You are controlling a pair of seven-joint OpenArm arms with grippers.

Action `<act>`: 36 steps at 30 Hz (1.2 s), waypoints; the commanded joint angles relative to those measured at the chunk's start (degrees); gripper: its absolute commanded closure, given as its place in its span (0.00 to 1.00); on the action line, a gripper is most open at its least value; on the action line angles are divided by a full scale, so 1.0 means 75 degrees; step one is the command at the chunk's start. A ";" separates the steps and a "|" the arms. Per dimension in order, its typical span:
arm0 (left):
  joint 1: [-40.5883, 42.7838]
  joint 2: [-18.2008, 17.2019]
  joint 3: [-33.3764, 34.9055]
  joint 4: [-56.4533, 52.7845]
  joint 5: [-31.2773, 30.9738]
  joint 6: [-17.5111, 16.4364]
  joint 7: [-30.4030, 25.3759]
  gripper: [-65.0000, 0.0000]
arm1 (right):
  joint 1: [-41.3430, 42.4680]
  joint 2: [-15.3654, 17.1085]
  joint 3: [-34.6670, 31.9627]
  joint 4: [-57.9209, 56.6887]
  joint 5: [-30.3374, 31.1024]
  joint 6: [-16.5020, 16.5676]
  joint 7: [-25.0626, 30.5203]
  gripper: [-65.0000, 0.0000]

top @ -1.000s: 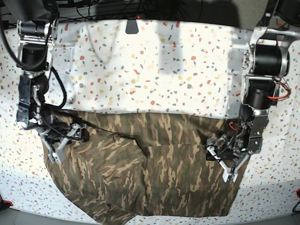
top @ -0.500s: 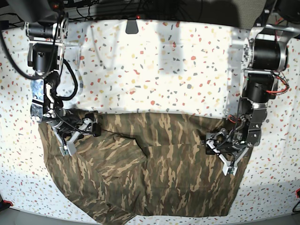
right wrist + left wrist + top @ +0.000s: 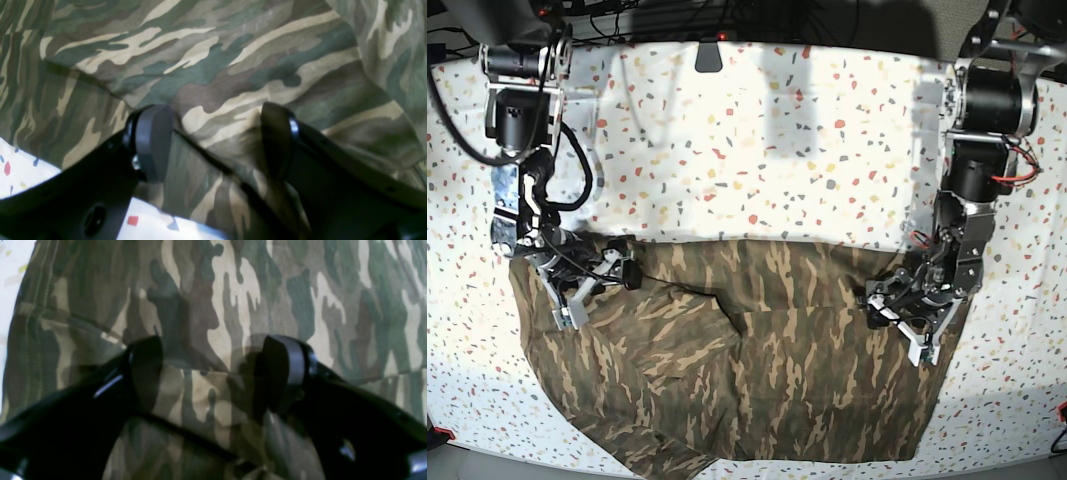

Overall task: Fold the T-shirt properly
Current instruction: 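Grip the folded edge with both grippers and lift it slightly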

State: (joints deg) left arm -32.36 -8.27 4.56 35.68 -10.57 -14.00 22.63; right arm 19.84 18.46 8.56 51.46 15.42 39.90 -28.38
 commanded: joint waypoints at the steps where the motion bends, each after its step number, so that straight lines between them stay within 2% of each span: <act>1: 0.0143 -0.0020 0.0012 -0.0038 -0.0055 -0.0093 0.0708 0.31 | -0.0125 0.0152 0.0000 -0.0003 -0.0134 0.0013 -0.0455 0.36; 5: 0.0478 -0.0026 0.0012 0.0128 -0.0055 -0.0195 0.0816 0.31 | -0.0670 0.0472 0.0000 0.0350 0.0344 0.0013 -0.0472 0.36; 8: 0.0874 -0.0020 0.0012 0.0702 -0.0055 -0.0195 0.0883 0.31 | -0.1084 0.0662 0.0000 0.0944 0.0385 0.0013 -0.0577 0.36; 13: 0.1641 -0.0020 0.0012 0.1795 -0.0050 -0.0198 0.1011 0.31 | -0.1568 0.0705 0.0000 0.1676 0.0437 0.0013 -0.0726 0.36; 18: 0.1652 -0.0041 0.0012 0.1964 -0.0052 -0.0192 0.1236 0.31 | -0.1413 0.0708 0.0000 0.1711 0.0924 0.0013 -0.0877 0.36; 24: 0.1562 -0.0038 0.0012 0.1964 -0.0055 -0.0195 0.1236 0.31 | -0.0289 0.0694 0.0000 0.1737 0.0988 0.0013 -0.1215 0.36; 26: 0.1565 -0.0041 0.0012 0.1964 -0.0055 -0.0198 0.1239 0.31 | 0.0029 0.0650 0.0000 0.1711 0.0892 0.0013 -0.1151 0.36; 30: 0.1612 -0.0023 0.0012 0.1958 -0.0055 -0.0198 0.1271 0.31 | 0.0414 0.0367 -0.0009 0.0982 -0.0204 0.0013 -0.0877 0.36; 33: 0.1649 -0.0020 0.0012 0.1958 -0.0055 -0.0198 0.1335 0.31 | 0.0423 0.0332 -0.0242 0.0140 -0.0323 0.0013 -0.0685 0.36; 36: 0.1673 -0.0023 0.0012 0.1961 -0.0052 -0.0315 0.1565 0.31 | 0.0213 0.0388 -0.0560 -0.0026 -0.0289 0.0013 -0.0787 0.36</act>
State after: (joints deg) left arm -21.15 -8.73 4.47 51.20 -10.33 -15.46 25.89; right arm 21.69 20.99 4.40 51.35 13.85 39.94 -32.05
